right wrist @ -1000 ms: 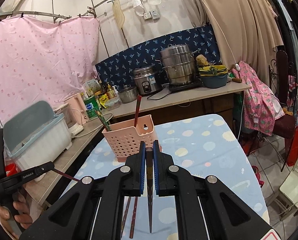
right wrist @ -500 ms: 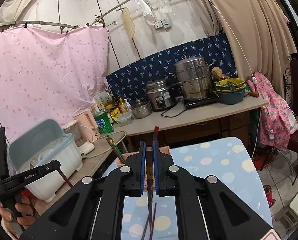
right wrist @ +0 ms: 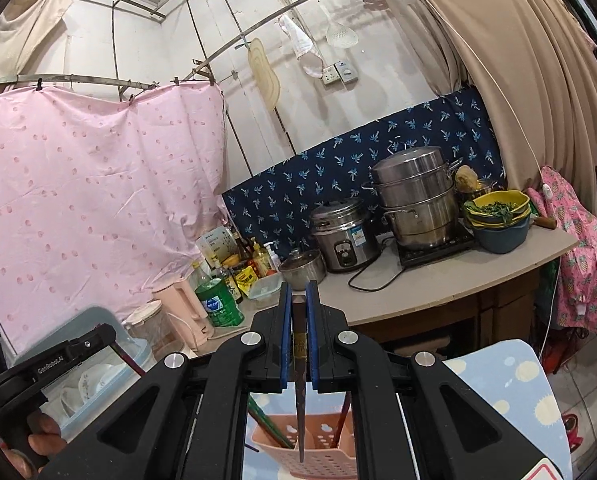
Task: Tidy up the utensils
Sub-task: 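Drop both chopsticks into the caddy by opening both grippers, then withdraw both grippers back over the last two dark red chopsticks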
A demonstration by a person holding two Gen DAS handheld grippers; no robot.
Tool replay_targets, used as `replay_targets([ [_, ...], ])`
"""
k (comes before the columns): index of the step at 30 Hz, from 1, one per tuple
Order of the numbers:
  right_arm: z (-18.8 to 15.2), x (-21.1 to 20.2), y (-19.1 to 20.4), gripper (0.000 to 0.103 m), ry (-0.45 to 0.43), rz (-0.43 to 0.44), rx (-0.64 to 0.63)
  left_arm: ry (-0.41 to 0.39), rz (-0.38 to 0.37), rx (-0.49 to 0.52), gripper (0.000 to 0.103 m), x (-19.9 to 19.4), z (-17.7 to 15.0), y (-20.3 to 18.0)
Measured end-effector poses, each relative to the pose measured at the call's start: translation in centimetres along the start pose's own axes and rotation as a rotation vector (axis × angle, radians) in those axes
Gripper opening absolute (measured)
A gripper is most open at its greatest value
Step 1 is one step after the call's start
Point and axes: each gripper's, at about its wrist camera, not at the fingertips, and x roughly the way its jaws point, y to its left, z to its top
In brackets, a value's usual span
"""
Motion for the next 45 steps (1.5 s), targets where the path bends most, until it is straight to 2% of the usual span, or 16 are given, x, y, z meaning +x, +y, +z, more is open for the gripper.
replay_targets([
  [4, -0.9, 3.6, -0.1, 0.007, 0.032, -0.010, -0.027, 0.029, 0.019, 0.004, 0.007, 3.2, -0.7, -0.3],
  [11, -5.1, 8.1, -0.5, 0.007, 0.151, -0.012, -0.060, 0.120, 0.023, 0.011, 0.007, 7.2, -4.0, 0.0],
  [19, -8.2, 10.0, -0.9, 0.010, 0.237, -0.014, -0.073, 0.186, 0.029, -0.019, 0.007, 9.1, -6.4, 1.2],
  [22, -8.3, 9.7, -0.8, 0.013, 0.242, -0.014, -0.084, 0.191, 0.028, -0.020, 0.009, 9.0, -6.8, 1.3],
  [26, -8.0, 8.7, -0.9, 0.023, 0.230, -0.013, -0.083, 0.192, 0.038, -0.023, 0.029, 8.4, -7.1, 1.7],
  [27, -8.0, 8.3, -0.9, 0.023, 0.227, -0.011, -0.080, 0.190, 0.039, -0.023, 0.031, 8.3, -7.1, 1.7],
  [37, -8.5, 4.2, -1.5, 0.029, 0.217, -0.022, -0.095, 0.199, 0.041, 0.004, 0.031, 5.6, -8.6, 1.9],
  [45, -10.3, -0.1, -1.4, 0.029, 0.231, -0.030, -0.120, 0.224, 0.044, 0.029, 0.031, 2.6, -11.0, 2.0],
])
